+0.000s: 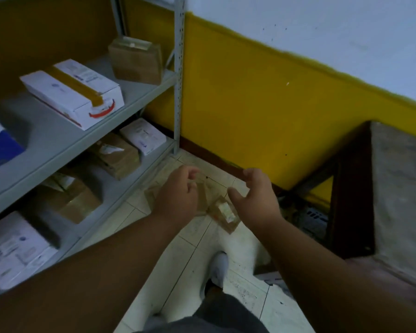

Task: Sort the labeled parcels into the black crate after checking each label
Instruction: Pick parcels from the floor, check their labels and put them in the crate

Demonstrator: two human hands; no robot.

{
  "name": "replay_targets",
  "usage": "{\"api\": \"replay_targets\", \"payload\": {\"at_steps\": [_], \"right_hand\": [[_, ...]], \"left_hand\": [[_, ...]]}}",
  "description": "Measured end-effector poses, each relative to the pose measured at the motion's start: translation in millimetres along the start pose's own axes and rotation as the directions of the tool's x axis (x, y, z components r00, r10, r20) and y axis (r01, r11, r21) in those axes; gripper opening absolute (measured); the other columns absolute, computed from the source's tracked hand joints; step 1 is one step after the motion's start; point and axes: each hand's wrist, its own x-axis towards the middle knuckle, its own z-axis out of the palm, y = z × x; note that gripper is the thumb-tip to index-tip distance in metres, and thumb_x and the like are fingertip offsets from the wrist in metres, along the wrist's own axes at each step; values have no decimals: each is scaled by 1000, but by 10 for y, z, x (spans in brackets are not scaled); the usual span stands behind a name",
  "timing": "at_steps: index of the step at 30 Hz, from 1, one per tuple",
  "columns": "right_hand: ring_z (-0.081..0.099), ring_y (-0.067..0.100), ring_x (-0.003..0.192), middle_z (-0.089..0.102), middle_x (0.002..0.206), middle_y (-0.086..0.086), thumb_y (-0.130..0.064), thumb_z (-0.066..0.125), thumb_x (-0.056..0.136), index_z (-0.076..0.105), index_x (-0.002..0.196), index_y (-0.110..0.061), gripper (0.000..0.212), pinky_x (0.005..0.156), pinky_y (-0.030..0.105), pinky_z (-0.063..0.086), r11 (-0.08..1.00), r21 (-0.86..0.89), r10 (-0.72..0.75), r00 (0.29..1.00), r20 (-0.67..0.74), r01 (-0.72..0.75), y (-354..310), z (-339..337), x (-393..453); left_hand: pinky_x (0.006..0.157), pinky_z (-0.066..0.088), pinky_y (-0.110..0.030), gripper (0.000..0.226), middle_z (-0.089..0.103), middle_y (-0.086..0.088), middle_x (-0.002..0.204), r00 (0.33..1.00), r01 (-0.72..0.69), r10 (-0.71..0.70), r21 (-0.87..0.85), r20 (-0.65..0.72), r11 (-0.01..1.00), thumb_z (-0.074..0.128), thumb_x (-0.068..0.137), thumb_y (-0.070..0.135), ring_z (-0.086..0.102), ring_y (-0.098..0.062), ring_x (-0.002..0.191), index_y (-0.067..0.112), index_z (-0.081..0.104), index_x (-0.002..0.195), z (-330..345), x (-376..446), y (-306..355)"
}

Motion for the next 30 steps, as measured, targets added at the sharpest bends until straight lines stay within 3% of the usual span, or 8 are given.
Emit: {"api": "replay_targets", "payload": {"at_steps": [5,8,13,16,20,25,27,30], "right_hand": [[53,18,119,47,140,0,-38,70,87,41,141,-24,63,93,40,52,984,-169,-45,997,67,56,309,116,1076],[52,23,121,47,140,5,-34,71,87,41,142,-20,64,95,40,50,988,-140,-45,992,116,61,422,352,1876],[56,26,116,52,134,9,-28,70,87,46,138,-16,57,84,33,45,999,-50,3,981,193,6,759,1094,2769],[56,24,118,53,136,7,-25,69,88,48,137,-17,55,87,33,46,998,-45,61,969,238,-52,1035,1694,3105],[57,23,116,54,136,6,-21,66,90,51,137,-19,50,81,28,39,991,-99,111,946,304,-84,1618,2645,3475],[61,21,110,58,133,4,-16,59,92,49,135,-23,45,90,40,54,953,-108,302,891,338,-282,2679,3725,3684],[62,19,103,61,127,3,-14,59,91,51,133,-23,44,85,39,57,936,-114,351,873,338,-332,3111,4060,3735],[62,20,104,60,124,4,-14,62,90,52,132,-21,44,85,35,57,918,-174,397,845,359,-357,3807,4426,3738]], "left_hand": [[74,51,-33,36,57,5,123,997,80,-80,-12,11,997,51,96,14,60,-15,92,24,53,130,388,943,1],[70,42,-23,43,55,8,122,997,76,-75,34,-16,997,62,93,21,57,-8,90,25,51,135,600,1624,-31],[77,52,-31,48,57,8,122,990,138,-138,-12,23,990,70,89,25,60,-10,94,28,51,133,1216,2437,-448],[71,49,-25,51,55,14,117,973,223,-222,-14,70,975,74,85,32,59,-3,90,33,50,130,1607,2834,-996],[83,54,-35,57,54,13,122,940,323,-318,-18,125,946,76,85,22,60,-12,101,35,47,132,2111,3313,-2024],[89,56,-45,57,58,5,126,887,440,-431,-17,168,898,75,84,16,63,-20,106,30,48,132,2942,3596,-3335],[92,55,-46,55,60,0,126,852,493,-482,-6,203,870,74,85,19,62,-23,108,22,49,134,3326,3598,-3768],[83,58,-46,20,64,1,104,775,589,-565,0,283,808,67,89,20,64,-22,94,28,56,104,3988,3464,-4252]]}}
